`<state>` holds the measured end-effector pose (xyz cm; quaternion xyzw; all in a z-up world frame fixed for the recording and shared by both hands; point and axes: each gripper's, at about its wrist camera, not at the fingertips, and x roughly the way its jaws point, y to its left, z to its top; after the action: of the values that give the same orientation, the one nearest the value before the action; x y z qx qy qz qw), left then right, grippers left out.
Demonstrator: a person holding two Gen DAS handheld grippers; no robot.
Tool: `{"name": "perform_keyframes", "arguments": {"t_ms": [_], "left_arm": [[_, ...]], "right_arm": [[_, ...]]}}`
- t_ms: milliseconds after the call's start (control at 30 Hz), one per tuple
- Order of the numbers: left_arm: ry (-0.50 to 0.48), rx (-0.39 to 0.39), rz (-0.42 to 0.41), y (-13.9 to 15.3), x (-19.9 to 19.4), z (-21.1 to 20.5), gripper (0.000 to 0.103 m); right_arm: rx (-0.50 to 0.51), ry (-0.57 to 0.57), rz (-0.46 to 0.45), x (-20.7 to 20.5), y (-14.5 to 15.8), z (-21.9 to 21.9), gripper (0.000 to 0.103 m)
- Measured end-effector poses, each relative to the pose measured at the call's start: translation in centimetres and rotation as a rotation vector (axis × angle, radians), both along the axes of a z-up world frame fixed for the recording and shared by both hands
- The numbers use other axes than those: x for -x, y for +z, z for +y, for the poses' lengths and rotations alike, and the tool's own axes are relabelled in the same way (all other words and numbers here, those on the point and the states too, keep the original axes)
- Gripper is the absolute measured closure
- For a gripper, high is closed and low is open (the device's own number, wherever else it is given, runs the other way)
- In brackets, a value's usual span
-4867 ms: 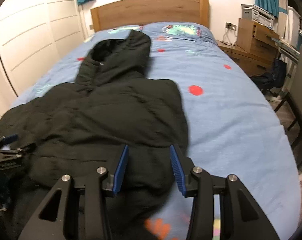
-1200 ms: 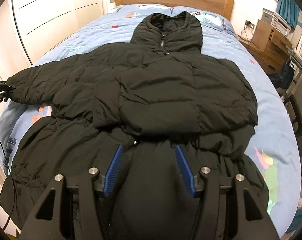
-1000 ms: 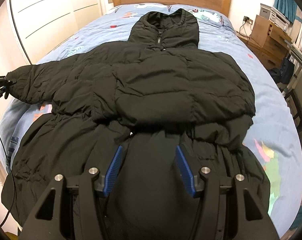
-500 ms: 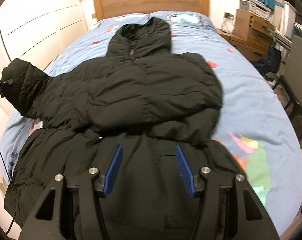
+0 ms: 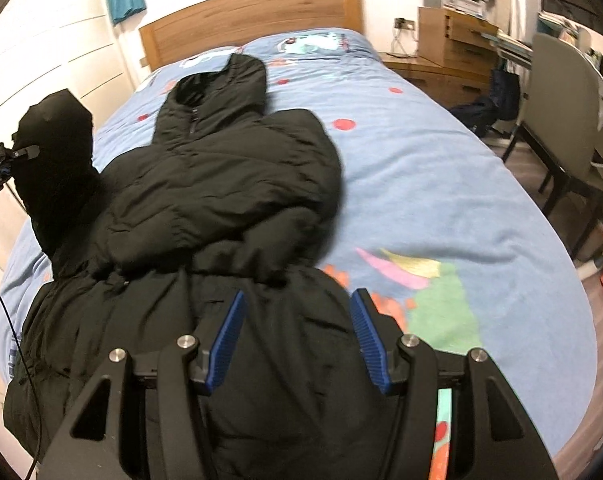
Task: Fold large clothes
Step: 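Carry the held sleeve with the left gripper across the coat body, then open the left gripper to lay the sleeve on the coat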
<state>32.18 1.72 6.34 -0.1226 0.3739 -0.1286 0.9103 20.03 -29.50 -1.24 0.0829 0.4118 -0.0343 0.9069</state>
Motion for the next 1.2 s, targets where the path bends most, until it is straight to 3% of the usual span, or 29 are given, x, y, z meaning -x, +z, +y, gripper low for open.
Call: {"name": "perform_keyframes", "arguments": {"t_ms": [367,533,833,1033,1200], "left_arm": [[-0.074,-0.107,0.098,-4.5,-0.7,-8.0,0.097],[-0.091,-0.152,0.135,-6.3,-0.5,-9.6,0.088],[-0.114,-0.214,0.083,-4.4,1.6,-11.6,0.061],[-0.086,-0.246,0.060,-2.7,3.8,-10.3,0.058],[-0.092,-0.239,0.082,-3.2,5.3,-8.6,0.058]], "right_arm": [[-0.043,-0.099,0.015,2.1,-1.6,-5.7,0.049],[-0.049,-0.108,0.015,2.7,-1.8,-6.6,0.049],[-0.044,-0.112,-0.006,4.2,-0.5,-6.7,0.049],[-0.028,-0.095,-0.030,4.9,1.1,-5.3,0.049],[-0.014,-0.060,-0.035,4.6,1.8,-3.1,0.049]]}}
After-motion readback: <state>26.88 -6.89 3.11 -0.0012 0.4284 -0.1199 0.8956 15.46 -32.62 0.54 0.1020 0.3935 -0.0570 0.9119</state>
